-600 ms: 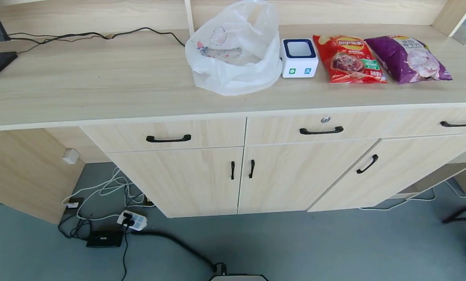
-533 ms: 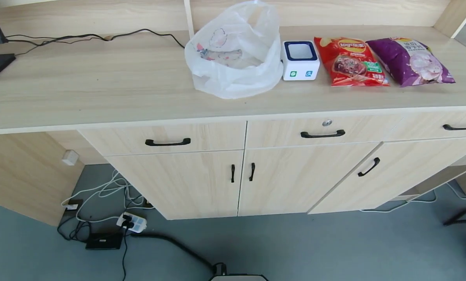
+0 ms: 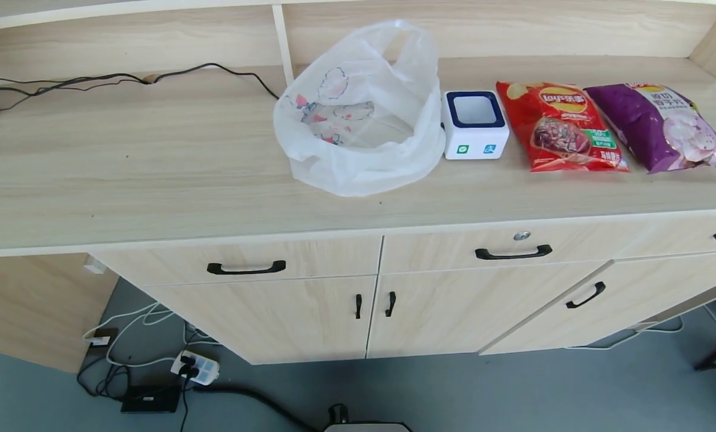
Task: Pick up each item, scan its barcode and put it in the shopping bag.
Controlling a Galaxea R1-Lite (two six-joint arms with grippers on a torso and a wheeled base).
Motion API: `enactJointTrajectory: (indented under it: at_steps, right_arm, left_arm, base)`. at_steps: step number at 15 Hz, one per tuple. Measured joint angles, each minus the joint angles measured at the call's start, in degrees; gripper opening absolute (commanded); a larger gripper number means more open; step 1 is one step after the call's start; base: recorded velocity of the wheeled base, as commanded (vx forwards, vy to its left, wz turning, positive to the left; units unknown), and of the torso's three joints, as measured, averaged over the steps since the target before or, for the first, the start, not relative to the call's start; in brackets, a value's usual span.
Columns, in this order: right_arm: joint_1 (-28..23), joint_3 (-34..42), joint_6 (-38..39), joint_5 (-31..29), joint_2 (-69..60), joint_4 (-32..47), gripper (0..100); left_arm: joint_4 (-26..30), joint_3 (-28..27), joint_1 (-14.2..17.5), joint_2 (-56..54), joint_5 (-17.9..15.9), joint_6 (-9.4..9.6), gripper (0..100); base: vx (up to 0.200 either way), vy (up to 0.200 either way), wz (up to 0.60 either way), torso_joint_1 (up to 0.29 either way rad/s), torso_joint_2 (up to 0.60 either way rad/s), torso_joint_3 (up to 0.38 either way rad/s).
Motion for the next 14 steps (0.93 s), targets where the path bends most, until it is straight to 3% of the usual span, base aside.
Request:
enactJointTrajectory:
  at_steps: [7,14]
  right_arm:
    - [0.00,0.00,0.00,0.00,0.00,0.00,100]
    - [0.02,0.00,0.00,-0.01,0.00,0.00,100]
  left_arm:
    - [-0.05,0.00,0.00,0.00,0.00,-0.02,100]
    - [-0.02,0.00,-0.01,0.00,0.00,0.17,100]
  base:
    - [0.200,0.000,0.00,0.003,0.00,0.000]
    - [0.000,0.000,0.00,0.000,0.00,0.000]
